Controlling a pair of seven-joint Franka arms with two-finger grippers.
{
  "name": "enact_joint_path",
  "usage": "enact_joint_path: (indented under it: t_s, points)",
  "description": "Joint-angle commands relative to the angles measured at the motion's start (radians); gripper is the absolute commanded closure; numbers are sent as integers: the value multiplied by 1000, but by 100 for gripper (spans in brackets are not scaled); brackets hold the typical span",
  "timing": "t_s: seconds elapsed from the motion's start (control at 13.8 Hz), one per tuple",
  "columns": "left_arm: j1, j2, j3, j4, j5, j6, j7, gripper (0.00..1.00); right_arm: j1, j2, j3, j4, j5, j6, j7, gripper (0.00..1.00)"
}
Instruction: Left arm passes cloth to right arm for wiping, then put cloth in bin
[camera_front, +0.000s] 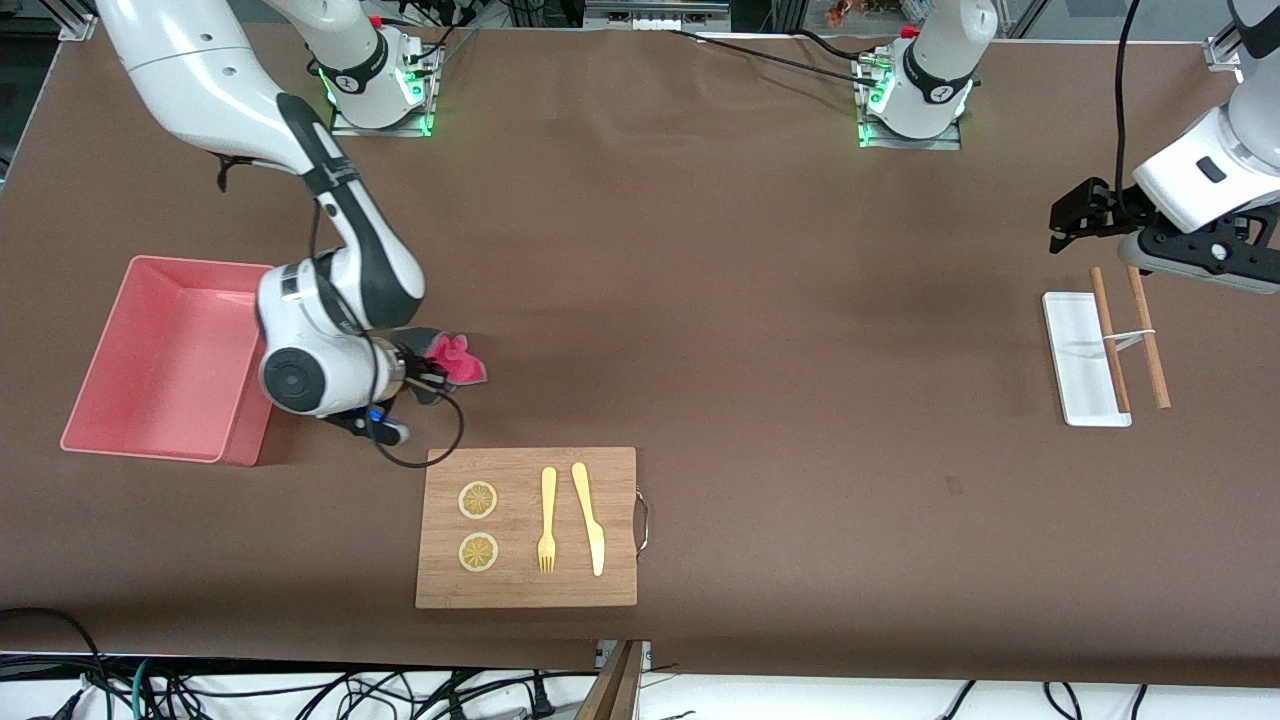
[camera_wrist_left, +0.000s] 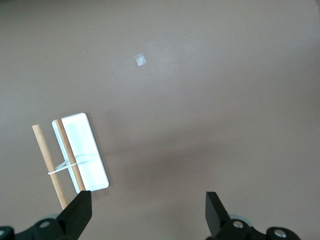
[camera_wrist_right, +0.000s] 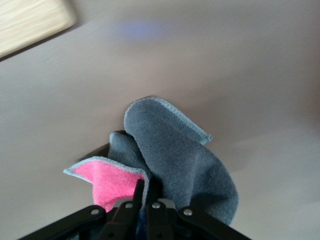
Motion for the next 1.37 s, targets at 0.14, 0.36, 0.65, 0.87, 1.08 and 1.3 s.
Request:
enact_joint_path:
  t_s: [0.14,0.36,0.65,0.87,1.08,1.3]
  points:
    - [-21,1,-1,6,-10,6,-62,0,-11,-39,-88,-31,-12,-37,-198,100]
    - [-21,4,-7,9,-13,3,-71,0,-6,-32,-93,-31,-10,-31,-200,100]
    - [-19,21,-9,21,-13,0,-70,0,18,-12,-39,-31,5,21,-59,100]
    - [-19,21,-12,22,-5,-17,-71,0,35,8,4,-31,5,78,30,100]
    - [-19,24,-13,22,0,-14,-71,0,49,24,57,-27,10,130,142,100]
    - [-21,24,-12,24,0,-14,-73,0,60,33,125,-16,31,173,280,100]
